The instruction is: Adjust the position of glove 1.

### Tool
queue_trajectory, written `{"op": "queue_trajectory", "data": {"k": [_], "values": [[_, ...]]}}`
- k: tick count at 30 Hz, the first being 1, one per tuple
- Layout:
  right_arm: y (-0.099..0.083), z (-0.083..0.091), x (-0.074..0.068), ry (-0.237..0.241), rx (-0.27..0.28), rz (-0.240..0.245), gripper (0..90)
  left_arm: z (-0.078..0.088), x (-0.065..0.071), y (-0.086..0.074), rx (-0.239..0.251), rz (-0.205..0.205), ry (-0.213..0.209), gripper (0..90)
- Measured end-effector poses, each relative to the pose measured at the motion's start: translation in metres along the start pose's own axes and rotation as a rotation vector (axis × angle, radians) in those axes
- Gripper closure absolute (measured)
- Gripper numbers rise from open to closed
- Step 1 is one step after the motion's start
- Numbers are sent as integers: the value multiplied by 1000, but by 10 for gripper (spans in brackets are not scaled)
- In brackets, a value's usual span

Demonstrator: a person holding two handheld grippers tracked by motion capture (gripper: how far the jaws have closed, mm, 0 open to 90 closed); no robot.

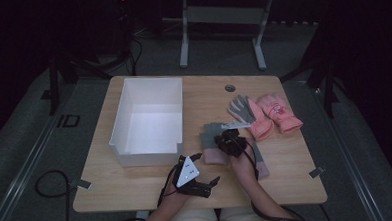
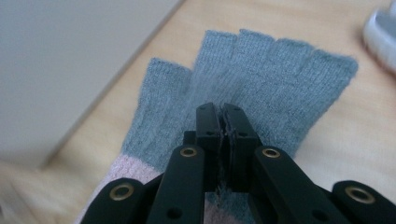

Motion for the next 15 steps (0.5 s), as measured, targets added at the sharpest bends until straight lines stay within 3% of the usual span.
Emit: {"op": "queue_trajectory", "data": {"k": [7,13,15], "values": [[-31,-10,2,-5,-61,-14,858,0,0,0,-4,-5,2,29],[-30,-11,2,10,-66,-3,757,0,0,0,-1,-2,2,29],[-24,-6,5,18,-43,20,724,0,0,0,-2,-3,0,29]]}}
Point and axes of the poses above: each handheld gripper's, and its own axes: z roughly backward along the jaws, y roughly out of its top, x roughly to its right, the point moved 8 cm from there along -z, roughly forward along the jaws, and after that the axes turned 14 degrees about -y, right-handed, at the moved point
